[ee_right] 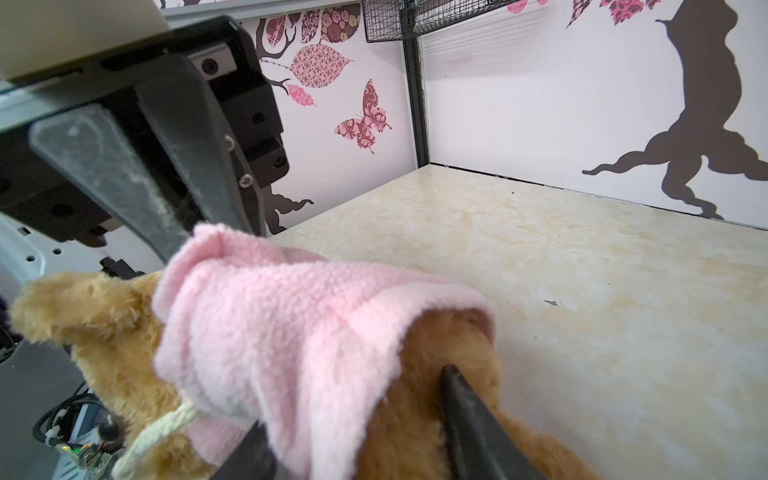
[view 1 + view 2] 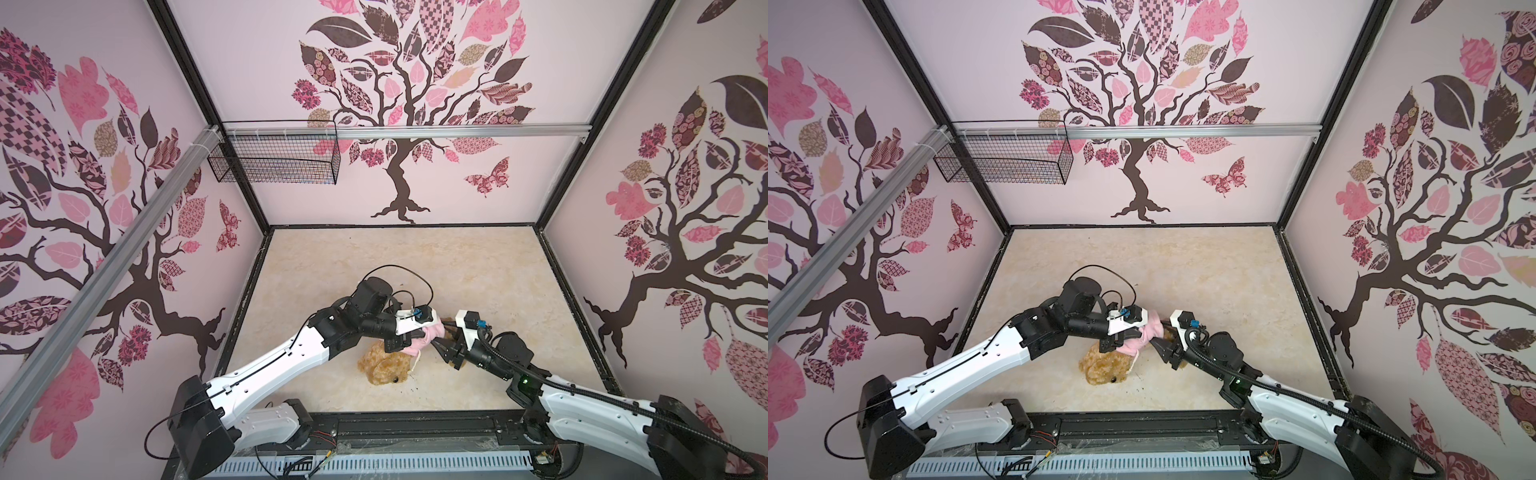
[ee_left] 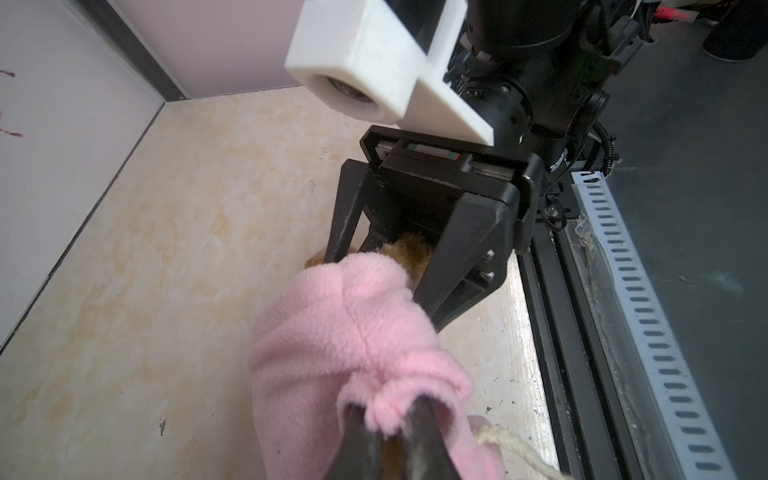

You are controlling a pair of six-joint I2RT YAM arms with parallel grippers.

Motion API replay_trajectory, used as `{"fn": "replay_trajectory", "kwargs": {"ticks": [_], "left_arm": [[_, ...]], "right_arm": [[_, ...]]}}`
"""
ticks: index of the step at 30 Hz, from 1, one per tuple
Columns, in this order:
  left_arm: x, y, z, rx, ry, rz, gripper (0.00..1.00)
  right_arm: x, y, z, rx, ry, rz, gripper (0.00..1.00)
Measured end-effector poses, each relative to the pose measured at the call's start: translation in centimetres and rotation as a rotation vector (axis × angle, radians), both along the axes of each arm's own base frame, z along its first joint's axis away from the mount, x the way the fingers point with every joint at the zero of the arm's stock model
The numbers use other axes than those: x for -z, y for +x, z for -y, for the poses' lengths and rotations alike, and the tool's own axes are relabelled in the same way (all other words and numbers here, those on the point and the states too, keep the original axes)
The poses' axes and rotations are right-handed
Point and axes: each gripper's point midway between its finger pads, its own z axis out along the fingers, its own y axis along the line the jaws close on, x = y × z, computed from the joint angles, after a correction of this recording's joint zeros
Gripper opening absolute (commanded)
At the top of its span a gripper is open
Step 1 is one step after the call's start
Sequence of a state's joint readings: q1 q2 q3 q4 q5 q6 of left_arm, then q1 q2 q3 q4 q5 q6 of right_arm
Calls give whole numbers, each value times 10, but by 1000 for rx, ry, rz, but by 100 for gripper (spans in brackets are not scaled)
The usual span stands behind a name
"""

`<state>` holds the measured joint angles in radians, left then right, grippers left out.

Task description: Dress the teddy bear

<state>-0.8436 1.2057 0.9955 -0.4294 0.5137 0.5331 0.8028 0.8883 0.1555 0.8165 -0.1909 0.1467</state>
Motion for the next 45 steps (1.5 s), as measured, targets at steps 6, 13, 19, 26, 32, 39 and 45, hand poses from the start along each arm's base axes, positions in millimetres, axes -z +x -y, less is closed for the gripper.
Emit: {"fn": "replay_trajectory", "kwargs": {"ticks": [6, 13, 19, 26, 32, 39, 45], "left_arm": [[0, 2, -3, -14, -12, -8, 0], [-10, 11, -27, -122, -112, -19, 0], [-13, 18, -36, -212, -184, -71, 0], [-11, 34, -45, -408, -350, -230, 0], [-10, 45, -49, -530, -441, -347, 0], [15, 38, -36, -505, -281, -263, 0], [33, 31, -28, -398, -75, -195, 16]], "right_arm": [[11, 7, 6, 11, 1, -82, 6], [10, 9, 8, 15, 100, -208, 0], [13, 8, 6, -2, 160, -293, 0], [15, 11, 4, 4, 175, -313, 0], [16, 19, -1, 10, 151, -301, 0], [34, 19, -3, 11, 41, -274, 0], [46, 10, -8, -32, -43, -241, 0]]}}
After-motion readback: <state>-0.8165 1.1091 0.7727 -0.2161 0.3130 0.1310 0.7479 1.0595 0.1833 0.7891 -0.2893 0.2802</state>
